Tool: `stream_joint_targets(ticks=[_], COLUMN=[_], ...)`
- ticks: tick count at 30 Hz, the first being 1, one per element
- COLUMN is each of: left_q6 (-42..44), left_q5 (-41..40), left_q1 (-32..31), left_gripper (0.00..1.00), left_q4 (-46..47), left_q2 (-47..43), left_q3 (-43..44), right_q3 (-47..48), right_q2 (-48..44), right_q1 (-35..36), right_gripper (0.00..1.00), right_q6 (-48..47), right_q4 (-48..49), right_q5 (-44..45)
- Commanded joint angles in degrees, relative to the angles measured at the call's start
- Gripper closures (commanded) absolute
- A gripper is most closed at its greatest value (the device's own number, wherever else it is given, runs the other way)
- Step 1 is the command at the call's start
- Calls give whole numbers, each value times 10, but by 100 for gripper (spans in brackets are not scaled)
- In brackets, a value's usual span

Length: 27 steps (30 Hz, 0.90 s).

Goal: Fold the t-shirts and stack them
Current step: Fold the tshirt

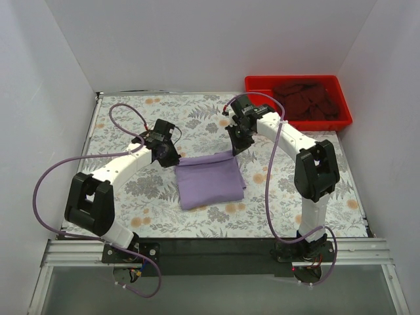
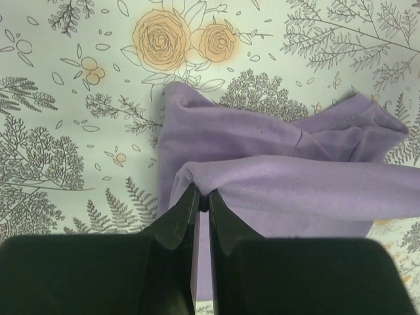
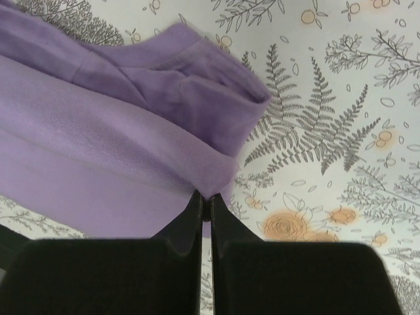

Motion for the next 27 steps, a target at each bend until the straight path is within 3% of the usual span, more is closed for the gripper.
stream_joint_targets(ticks=[1,5,8,10,13,17,19,23,26,27], left_q6=[15,9,2,1,6,17,30,27,9,-4], left_q5=[-52,-67,-74,-79,-91,-96,-57,43,94,93], left_q1=[14,17,18,18,18,18,17,11,11,11], left_gripper=[100,97,89,76,62,35,34,35,46,55], left_q4=[26,36,42,42,36,35,52,146,214,227], left_q2=[3,19,19,15,-4,-66,-118,-175,-163,-151], left_q3=[-12,-18,-19,-14,6,9,-20,-112,-156,-161], right_q3=[-16,-22,-16,-12,-23,-107,-154,-280,-336,-342], right_q2=[4,13,10,0,-39,-138,-172,-235,-225,-217], right_q1=[-14,-19,-20,-21,-22,-25,-30,-43,-49,-51], right_gripper=[99,99,84,75,70,58,53,50,50,50], right_q6=[-15,-11,-5,3,14,25,25,53,90,99], right_q4=[53,82,93,97,122,186,241,376,477,493], right_q5=[6,3,10,16,35,40,10,-154,-234,-248])
